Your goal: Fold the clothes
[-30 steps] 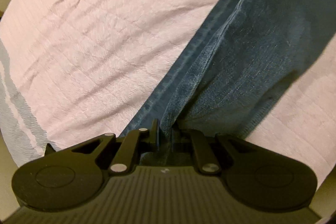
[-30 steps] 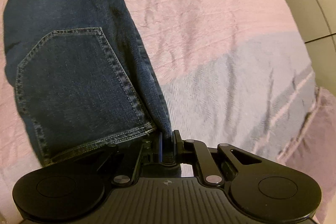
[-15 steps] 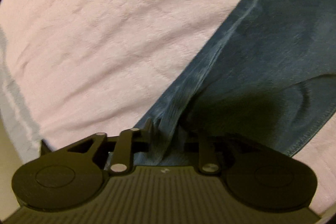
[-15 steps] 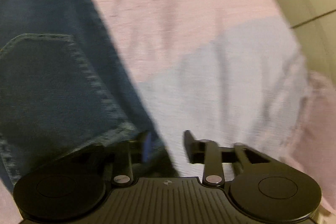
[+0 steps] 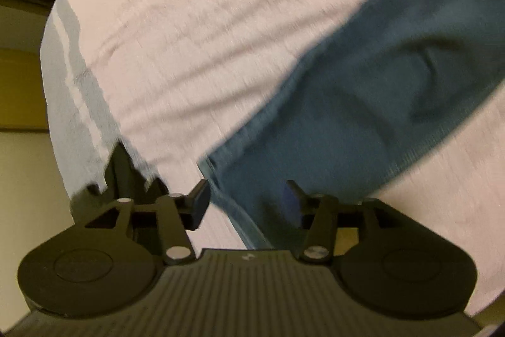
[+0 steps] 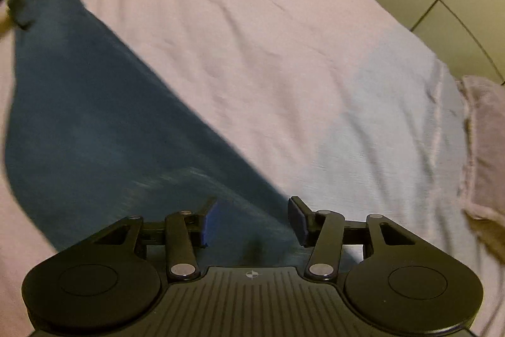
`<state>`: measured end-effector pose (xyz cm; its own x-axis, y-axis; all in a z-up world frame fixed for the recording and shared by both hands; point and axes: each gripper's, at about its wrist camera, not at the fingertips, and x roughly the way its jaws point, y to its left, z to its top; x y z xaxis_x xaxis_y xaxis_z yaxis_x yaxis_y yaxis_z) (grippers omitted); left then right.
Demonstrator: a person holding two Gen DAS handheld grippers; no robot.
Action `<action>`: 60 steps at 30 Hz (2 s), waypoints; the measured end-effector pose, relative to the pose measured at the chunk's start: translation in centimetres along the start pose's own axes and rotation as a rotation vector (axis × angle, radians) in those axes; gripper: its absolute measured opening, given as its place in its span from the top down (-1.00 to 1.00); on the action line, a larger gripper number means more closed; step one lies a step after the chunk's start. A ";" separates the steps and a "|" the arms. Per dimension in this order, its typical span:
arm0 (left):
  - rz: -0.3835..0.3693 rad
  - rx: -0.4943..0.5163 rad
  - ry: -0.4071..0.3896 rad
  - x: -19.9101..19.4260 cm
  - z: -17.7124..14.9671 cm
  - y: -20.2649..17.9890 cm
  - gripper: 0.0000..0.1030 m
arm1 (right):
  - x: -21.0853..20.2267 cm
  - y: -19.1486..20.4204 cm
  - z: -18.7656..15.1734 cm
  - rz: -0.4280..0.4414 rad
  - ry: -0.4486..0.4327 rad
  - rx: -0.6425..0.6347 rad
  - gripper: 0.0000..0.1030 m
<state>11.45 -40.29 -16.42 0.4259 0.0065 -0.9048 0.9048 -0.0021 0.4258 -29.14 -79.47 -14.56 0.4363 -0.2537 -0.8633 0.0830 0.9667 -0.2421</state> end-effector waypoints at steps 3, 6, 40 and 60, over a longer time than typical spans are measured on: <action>-0.044 -0.026 -0.009 1.3 -2.3 0.4 0.03 | -0.8 4.4 1.4 0.058 -0.008 0.036 -0.01; -0.089 -0.054 -0.019 2.6 -4.5 0.9 0.03 | -1.5 9.0 3.1 0.093 -0.015 0.072 -0.02; -0.149 0.201 -0.338 7.5 -6.0 12.7 0.46 | 1.9 31.1 18.1 0.089 0.129 0.170 -0.05; 0.077 0.798 -0.445 6.8 -13.0 0.9 1.00 | 1.4 30.9 14.6 0.035 0.158 0.264 -0.07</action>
<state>15.15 -27.21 -22.16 0.2960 -0.4079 -0.8637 0.5355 -0.6779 0.5036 -12.84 -49.46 -16.80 0.3002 -0.2022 -0.9322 0.3094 0.9451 -0.1054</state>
